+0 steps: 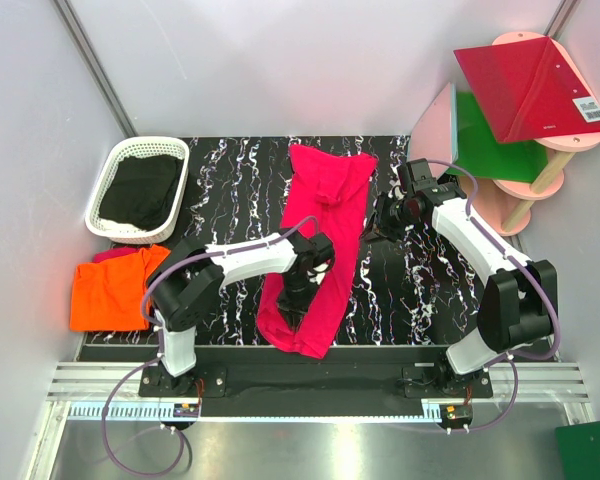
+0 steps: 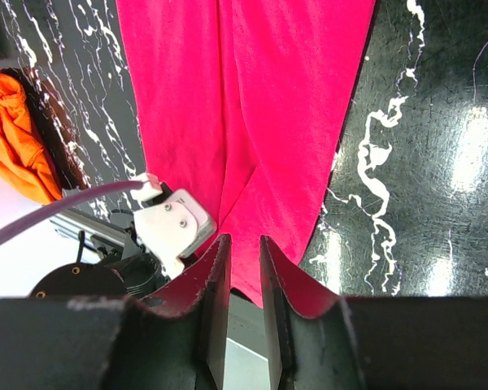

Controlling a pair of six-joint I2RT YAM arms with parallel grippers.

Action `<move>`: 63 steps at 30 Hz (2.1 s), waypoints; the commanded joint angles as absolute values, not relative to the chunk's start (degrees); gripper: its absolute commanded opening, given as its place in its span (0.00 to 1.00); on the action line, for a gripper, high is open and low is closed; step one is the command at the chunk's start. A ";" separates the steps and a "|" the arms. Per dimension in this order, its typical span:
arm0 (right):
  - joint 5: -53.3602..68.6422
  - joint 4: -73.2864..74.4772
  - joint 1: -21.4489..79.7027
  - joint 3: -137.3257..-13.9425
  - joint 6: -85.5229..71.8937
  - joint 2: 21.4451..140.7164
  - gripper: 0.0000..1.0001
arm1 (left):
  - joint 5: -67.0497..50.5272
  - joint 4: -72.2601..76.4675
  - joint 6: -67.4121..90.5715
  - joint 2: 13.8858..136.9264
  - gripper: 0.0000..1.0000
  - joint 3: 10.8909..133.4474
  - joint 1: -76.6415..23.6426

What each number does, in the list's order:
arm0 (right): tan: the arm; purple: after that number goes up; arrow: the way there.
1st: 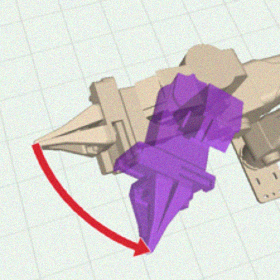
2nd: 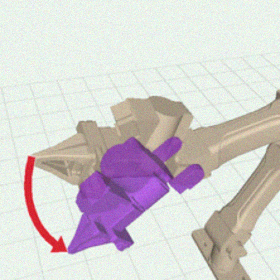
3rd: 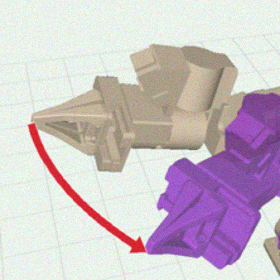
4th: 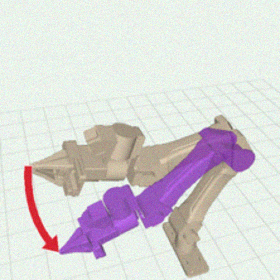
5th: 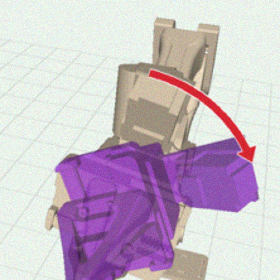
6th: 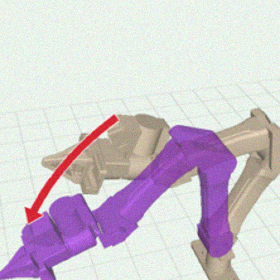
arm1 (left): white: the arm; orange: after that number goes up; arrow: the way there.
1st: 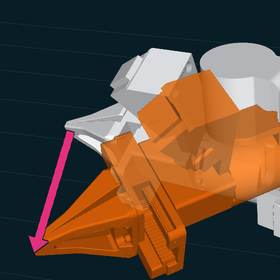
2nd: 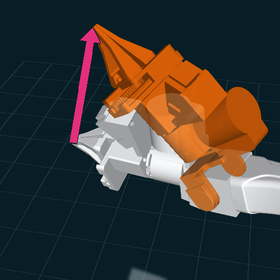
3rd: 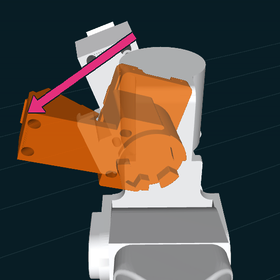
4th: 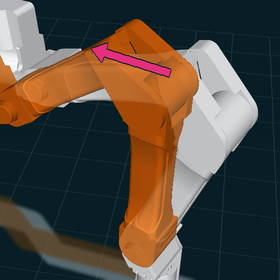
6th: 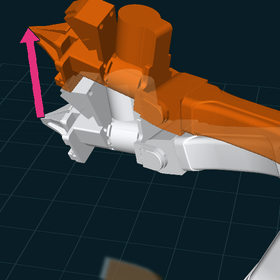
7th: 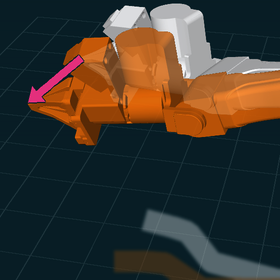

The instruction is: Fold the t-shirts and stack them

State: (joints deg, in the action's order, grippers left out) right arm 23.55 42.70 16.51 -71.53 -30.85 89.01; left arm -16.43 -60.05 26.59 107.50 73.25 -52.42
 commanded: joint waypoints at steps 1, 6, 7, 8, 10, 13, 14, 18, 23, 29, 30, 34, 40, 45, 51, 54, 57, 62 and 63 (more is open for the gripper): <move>24.79 41.22 17.05 -71.54 -29.79 87.71 0.29 | -17.05 -59.94 26.45 105.21 0.03 74.62 -52.12; 25.40 41.22 17.05 -71.81 -29.71 88.50 0.29 | -17.31 -61.52 26.72 102.57 0.00 72.95 -52.12; 25.40 41.31 17.05 -71.89 -29.62 88.68 0.29 | -17.31 -61.78 26.72 101.70 0.00 72.51 -52.12; 25.40 41.22 17.14 -71.89 -29.53 88.77 0.29 | -17.40 -62.48 26.81 101.34 0.00 72.34 -52.12; 25.40 41.22 17.14 -71.98 -29.62 88.94 0.29 | -17.75 -63.28 26.63 100.12 0.00 72.07 -52.12; 25.49 41.31 17.23 -71.89 -29.44 89.12 0.29 | -18.01 -64.95 26.46 98.80 0.00 71.81 -52.12; 25.49 41.22 17.23 -71.89 -29.53 89.21 0.29 | -18.28 -65.91 26.37 98.62 0.00 71.89 -52.12; 25.49 41.13 17.49 -71.89 -29.53 89.65 0.29 | -20.64 -66.88 25.58 97.65 0.00 71.37 -52.12; 25.40 41.13 17.67 -72.07 -29.62 90.17 0.29 | -24.25 -67.76 23.91 98.26 0.02 69.26 -52.21; 25.31 41.13 17.84 -72.86 -29.88 91.14 0.29 | -25.75 -68.20 22.42 98.96 0.04 66.62 -53.35; 25.31 41.13 17.93 -73.04 -29.88 91.32 0.29 | -25.75 -68.12 22.33 99.49 0.04 66.62 -53.44; 25.40 41.13 18.19 -73.83 -29.88 92.55 0.29 | -25.84 -67.68 21.71 101.25 0.24 67.06 -54.23; 22.42 40.52 18.72 -74.27 -29.97 92.90 0.30 | -20.05 -70.74 21.45 98.18 0.99 71.53 -54.32; 17.59 39.03 18.90 -78.48 -29.62 95.88 0.30 | -9.25 -72.77 21.18 94.41 0.99 82.16 -51.87; 10.91 36.65 18.98 -92.00 -26.55 105.54 0.01 | 1.74 -67.16 22.58 91.23 0.00 89.29 -41.70; 9.32 36.83 19.16 -100.44 -24.96 113.27 0.00 | 0.36 -64.42 21.80 95.08 0.00 92.45 -35.27; 8.79 40.07 19.25 -111.15 -23.82 122.67 0.00 | 0.35 -68.44 20.57 103.14 0.00 100.09 -32.09; 3.36 51.05 19.86 -130.39 -22.41 136.73 0.00 | 0.35 -72.51 19.34 107.23 0.00 108.45 -31.38; 2.38 52.20 19.86 -132.43 -22.33 137.98 0.00 | 0.35 -72.34 19.25 106.88 0.00 108.72 -31.29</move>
State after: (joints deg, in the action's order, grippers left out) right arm 8.34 43.57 18.79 -122.39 -24.62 132.18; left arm -0.58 -68.66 21.06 108.16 104.60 -30.76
